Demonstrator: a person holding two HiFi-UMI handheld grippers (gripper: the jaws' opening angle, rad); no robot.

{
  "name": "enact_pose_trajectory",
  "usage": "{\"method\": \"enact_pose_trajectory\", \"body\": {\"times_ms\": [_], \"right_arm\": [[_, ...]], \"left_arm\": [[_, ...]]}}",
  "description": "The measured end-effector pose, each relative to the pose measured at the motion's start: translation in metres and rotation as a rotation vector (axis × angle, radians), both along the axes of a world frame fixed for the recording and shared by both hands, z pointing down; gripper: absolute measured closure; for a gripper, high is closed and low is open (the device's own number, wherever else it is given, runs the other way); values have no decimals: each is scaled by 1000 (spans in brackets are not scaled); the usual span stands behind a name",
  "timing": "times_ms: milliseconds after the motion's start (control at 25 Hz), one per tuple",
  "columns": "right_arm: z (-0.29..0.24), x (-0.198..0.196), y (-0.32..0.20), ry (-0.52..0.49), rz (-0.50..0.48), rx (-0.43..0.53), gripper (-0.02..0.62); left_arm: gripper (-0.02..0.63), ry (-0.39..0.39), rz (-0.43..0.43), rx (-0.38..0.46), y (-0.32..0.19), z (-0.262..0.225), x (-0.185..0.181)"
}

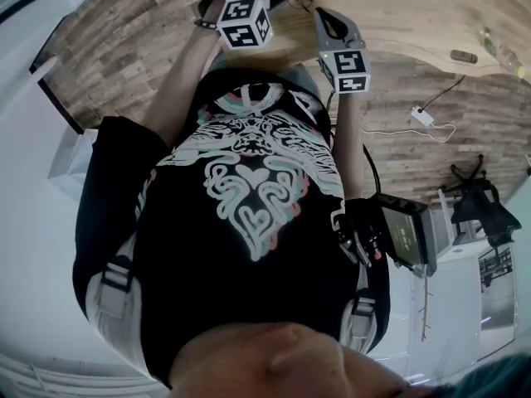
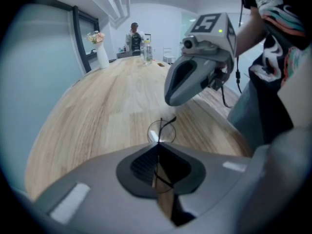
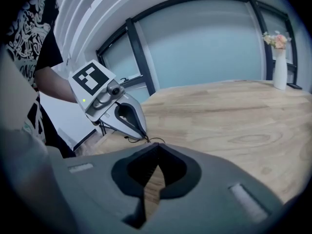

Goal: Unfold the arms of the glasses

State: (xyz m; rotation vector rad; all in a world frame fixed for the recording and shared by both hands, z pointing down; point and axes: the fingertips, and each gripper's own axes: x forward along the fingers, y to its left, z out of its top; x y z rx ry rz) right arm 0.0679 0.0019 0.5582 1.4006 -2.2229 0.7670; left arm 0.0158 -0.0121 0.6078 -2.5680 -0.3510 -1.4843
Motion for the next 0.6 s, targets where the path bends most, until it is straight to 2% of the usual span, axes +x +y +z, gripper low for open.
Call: {"method": "enact_pose_trajectory", "body": {"times_ms": [160, 480, 600], "right_arm": [[5, -10, -3, 29, -108, -15, 597], [17, -30, 0, 24, -189, -39, 597], [23, -31, -2, 21, -188, -62, 597]], "left_arm": [[612, 1, 20, 15, 3, 0, -3], [612, 11, 98, 26, 15, -1, -8], [612, 11, 118, 27, 18, -1, -8]]}}
